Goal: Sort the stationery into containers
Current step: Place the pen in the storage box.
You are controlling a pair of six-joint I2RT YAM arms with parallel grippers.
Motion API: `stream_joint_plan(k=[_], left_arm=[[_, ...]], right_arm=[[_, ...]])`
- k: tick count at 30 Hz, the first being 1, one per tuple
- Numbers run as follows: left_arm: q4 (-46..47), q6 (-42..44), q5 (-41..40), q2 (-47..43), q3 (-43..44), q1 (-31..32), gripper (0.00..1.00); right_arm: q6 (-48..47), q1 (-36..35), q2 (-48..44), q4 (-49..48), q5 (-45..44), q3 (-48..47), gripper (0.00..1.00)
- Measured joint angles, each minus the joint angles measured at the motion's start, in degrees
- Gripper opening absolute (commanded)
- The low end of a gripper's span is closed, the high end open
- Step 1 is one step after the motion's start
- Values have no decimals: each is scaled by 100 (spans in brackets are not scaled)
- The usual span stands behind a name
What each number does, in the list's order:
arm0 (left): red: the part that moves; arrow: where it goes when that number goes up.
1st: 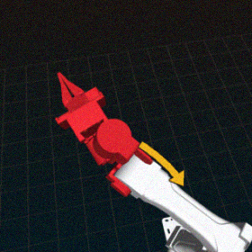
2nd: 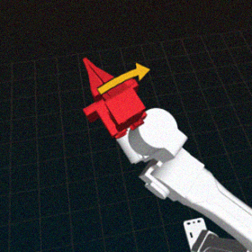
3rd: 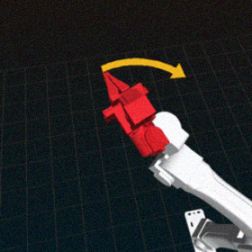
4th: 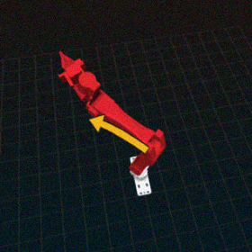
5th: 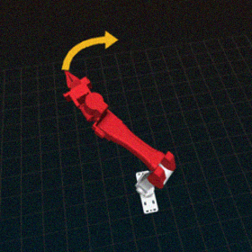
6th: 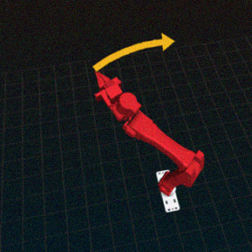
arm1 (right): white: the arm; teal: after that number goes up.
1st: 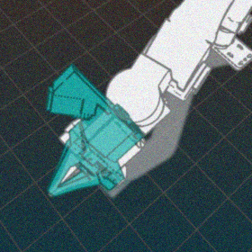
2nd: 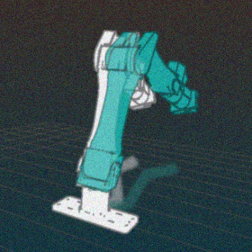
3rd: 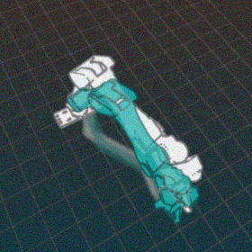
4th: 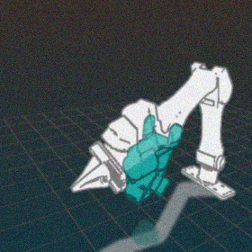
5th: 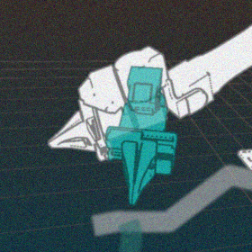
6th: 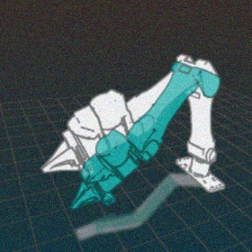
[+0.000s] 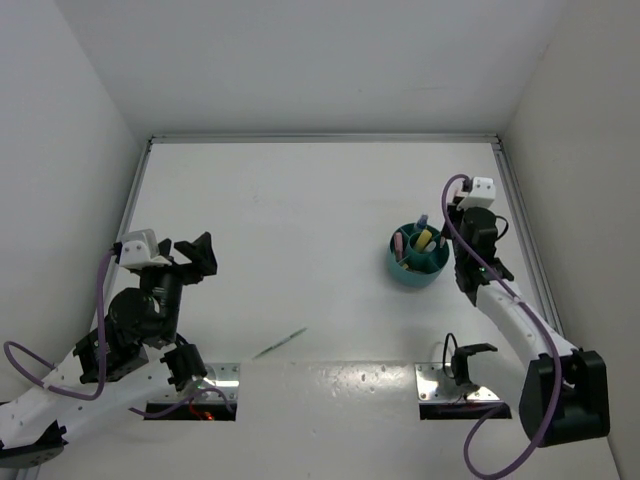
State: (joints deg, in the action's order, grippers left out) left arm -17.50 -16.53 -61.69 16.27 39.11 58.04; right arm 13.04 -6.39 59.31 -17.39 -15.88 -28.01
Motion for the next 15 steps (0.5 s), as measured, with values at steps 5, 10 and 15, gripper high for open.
stream_joint_plan(k=[5,10,15], left_arm=[[-2,0,0,0,0,0,87],[-2,0,2,0,0,0,87],[-2,0,0,0,0,0,87]], right_arm=[[160,120,219,20,192,101,0],[326,289,308,52,415,114,0],[444,459,356,131,717,122,4]])
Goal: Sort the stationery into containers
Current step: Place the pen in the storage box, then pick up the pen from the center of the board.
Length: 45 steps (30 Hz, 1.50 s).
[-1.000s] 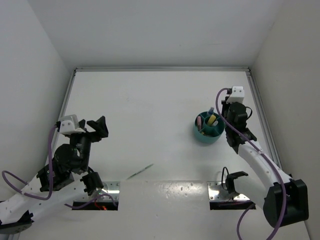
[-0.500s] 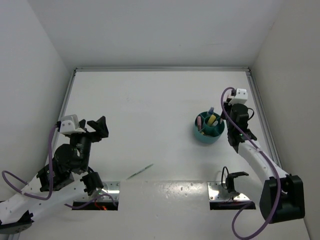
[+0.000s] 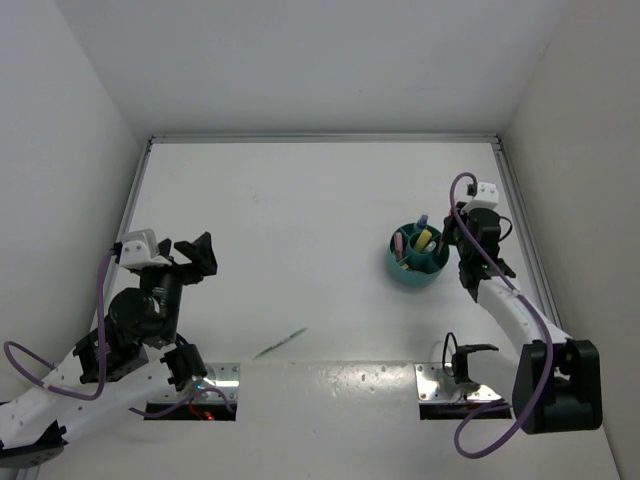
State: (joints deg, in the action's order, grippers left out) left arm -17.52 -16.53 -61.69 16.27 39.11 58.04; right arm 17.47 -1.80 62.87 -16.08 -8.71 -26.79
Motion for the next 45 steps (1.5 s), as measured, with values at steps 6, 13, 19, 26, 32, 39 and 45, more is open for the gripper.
stream_joint_plan(k=[6,13,19,26,32,39,45], left_arm=[[4,0,2,0,0,0,87],[7,0,2,0,0,0,87],[7,0,2,0,0,0,87],[9,0,4,0,-22,0,87],[13,2,17,9,-39,0,87],[48,11,17,11,-42,-2,36],[85,122,-44,50,-61,-2,34]], right_arm=[[76,179,0,81,501,31,17],[98,356,57,216,931,85,25],[98,463,35,304,1174,85,28],[-2,501,-369,588,1172,-120,37],[-710,507,-538,1193,1731,-1108,60],[-3591,-420,702,3866,5624,-3786,25],[-5235,-2592,1926,5158,5657,-4192,20]])
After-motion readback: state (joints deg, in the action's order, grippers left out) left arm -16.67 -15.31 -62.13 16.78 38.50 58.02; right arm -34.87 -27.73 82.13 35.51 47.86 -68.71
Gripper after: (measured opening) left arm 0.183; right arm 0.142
